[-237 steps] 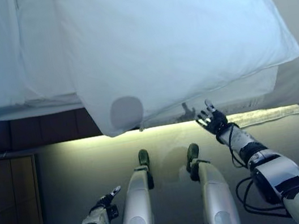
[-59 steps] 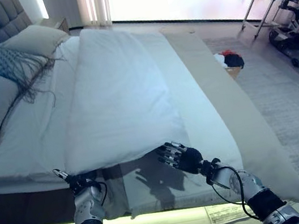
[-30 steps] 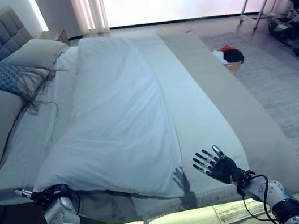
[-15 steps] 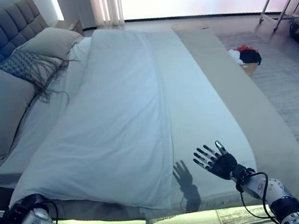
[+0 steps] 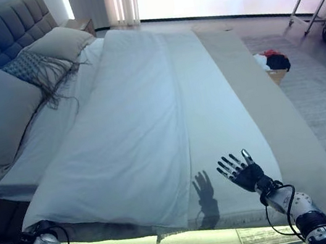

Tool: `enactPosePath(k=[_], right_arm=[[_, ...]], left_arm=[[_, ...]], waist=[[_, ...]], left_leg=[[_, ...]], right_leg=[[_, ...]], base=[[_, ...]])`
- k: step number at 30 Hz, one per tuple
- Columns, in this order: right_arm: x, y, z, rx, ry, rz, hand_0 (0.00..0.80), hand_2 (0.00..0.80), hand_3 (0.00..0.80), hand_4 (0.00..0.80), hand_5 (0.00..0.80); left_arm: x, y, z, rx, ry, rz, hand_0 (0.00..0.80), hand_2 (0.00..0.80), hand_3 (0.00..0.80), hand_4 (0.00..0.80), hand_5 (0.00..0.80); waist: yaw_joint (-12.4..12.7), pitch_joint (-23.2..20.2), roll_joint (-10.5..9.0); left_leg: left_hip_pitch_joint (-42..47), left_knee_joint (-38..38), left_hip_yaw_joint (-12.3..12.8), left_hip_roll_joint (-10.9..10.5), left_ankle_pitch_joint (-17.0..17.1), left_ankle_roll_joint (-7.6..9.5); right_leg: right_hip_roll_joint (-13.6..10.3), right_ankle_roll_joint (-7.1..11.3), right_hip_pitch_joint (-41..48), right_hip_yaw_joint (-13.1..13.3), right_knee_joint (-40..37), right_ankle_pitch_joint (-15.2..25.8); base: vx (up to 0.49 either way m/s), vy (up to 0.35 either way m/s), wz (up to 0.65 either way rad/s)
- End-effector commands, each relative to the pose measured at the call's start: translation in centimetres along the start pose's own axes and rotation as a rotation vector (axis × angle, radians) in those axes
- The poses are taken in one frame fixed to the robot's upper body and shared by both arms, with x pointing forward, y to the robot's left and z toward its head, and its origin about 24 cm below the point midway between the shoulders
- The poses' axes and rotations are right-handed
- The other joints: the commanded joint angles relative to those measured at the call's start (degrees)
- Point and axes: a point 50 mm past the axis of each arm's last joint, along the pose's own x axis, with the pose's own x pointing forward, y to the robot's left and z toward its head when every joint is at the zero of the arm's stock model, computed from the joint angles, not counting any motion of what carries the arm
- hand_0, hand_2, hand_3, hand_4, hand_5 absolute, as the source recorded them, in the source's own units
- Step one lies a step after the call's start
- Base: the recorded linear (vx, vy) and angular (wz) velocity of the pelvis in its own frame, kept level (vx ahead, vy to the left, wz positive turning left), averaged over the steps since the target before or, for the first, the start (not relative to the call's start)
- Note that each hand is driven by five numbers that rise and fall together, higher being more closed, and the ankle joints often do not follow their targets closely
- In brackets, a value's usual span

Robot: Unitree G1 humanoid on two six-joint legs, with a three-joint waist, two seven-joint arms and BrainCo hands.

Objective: Make the bed neatly

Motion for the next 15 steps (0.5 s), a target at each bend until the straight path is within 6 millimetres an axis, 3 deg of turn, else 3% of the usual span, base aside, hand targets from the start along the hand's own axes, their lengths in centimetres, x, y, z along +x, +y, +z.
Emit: enactPosePath(k=[1, 7, 12, 15], right_arm=[[0.2, 1.4, 3.2, 0.027, -0.099, 0.088, 0.0, 0.0, 0.0, 0.0, 0.0], [1.0, 2.3, 2.9, 0.035, -0.083, 0.106, 0.0, 0.0, 0.0, 0.0, 0.0], [1.2, 2.2, 2.4, 0.054, -0.071, 0.104, 0.0, 0.0, 0.0, 0.0, 0.0], [1.4, 2.2, 1.9, 0.034, -0.046, 0.106, 0.0, 0.0, 0.0, 0.0, 0.0]], left_arm=[[-2.1, -6.2, 14.7, 0.005, -0.525, -0.252, 0.0, 0.0, 0.0, 0.0, 0.0], [-2.1, -2.1, 15.2, 0.037, -0.463, -0.139, 0.0, 0.0, 0.0, 0.0, 0.0], [-3.0, 2.8, 15.5, 0.073, -0.21, -0.106, 0.0, 0.0, 0.0, 0.0, 0.0], [-3.6, 4.5, 15.7, 0.1, -0.098, -0.001, 0.0, 0.0, 0.0, 0.0, 0.0]], waist=[[9.42, -1.66, 0.16], [10.26, -1.55, -0.31], [10.65, -1.36, -0.71], [10.65, -1.11, -0.97]], left_leg=[[-4.03, -0.06, -0.51, -5.16, 0.48, 2.82], [-4.53, -0.06, -0.76, -5.05, 0.7, 2.63], [-4.9, -0.06, -0.65, -4.8, 0.69, 2.44], [-5.23, -0.06, -0.31, -4.76, 0.93, 2.48]], right_leg=[[-5.99, 5.62, 1.55, -2.08, 0.29, 0.47], [-5.78, 5.57, 1.33, -2.64, 0.27, 0.29], [-5.65, 5.6, 1.07, -3.06, 0.27, 0.05], [-5.64, 5.53, 0.84, -3.24, 0.27, 0.2]], base=[[-0.046, 0.005, 0.06], [-0.028, 0.001, 0.32], [-0.015, -0.014, 0.67], [-0.029, -0.018, 0.77]])
